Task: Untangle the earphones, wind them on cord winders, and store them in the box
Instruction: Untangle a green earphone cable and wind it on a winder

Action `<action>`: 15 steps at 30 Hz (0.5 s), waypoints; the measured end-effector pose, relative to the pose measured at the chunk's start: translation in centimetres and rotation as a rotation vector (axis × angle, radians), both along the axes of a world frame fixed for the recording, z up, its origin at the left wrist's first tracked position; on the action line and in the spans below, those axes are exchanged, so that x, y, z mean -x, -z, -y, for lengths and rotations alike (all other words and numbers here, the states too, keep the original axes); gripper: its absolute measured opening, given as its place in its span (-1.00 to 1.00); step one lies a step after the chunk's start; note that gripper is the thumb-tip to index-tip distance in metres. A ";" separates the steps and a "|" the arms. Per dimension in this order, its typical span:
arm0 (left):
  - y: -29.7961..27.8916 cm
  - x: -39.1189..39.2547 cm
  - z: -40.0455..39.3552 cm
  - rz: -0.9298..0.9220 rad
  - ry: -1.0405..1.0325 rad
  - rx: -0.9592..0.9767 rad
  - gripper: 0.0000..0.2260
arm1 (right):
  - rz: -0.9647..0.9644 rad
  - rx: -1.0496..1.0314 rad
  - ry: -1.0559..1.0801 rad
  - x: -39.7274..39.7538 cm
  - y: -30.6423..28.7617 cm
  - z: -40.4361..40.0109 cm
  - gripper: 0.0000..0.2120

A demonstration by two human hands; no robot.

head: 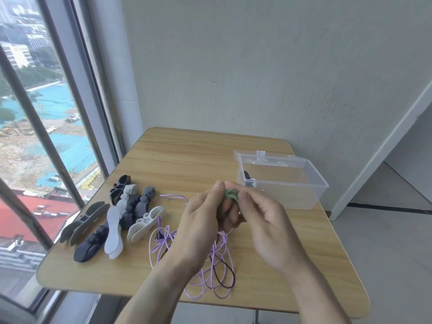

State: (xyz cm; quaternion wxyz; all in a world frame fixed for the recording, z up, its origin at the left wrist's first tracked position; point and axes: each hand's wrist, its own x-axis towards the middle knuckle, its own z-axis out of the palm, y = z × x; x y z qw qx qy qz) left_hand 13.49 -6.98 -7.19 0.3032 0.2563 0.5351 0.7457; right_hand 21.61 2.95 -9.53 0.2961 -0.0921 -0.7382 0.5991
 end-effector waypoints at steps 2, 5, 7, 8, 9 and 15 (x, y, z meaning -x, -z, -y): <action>-0.1 0.2 -0.1 0.084 -0.071 0.006 -0.55 | -0.020 -0.040 0.005 0.7 0.2 1.2 -0.67; 0.0 0.9 0.3 0.203 -0.215 0.042 -0.55 | -0.053 -0.127 0.046 1.3 0.3 2.3 -0.76; -0.2 1.3 0.5 0.237 -0.308 0.035 -0.56 | -0.058 -0.207 0.078 1.3 0.2 2.8 -0.78; -0.3 1.5 0.6 0.249 -0.360 0.037 -0.56 | -0.060 -0.250 0.096 1.4 0.2 3.0 -0.79; -0.3 1.6 0.8 0.251 -0.410 0.042 -0.54 | -0.063 -0.288 0.108 1.4 0.2 3.2 -0.80; 0.0 2.0 1.4 0.229 -0.471 0.081 -0.83 | -0.100 -0.409 0.162 1.8 0.5 4.0 -0.83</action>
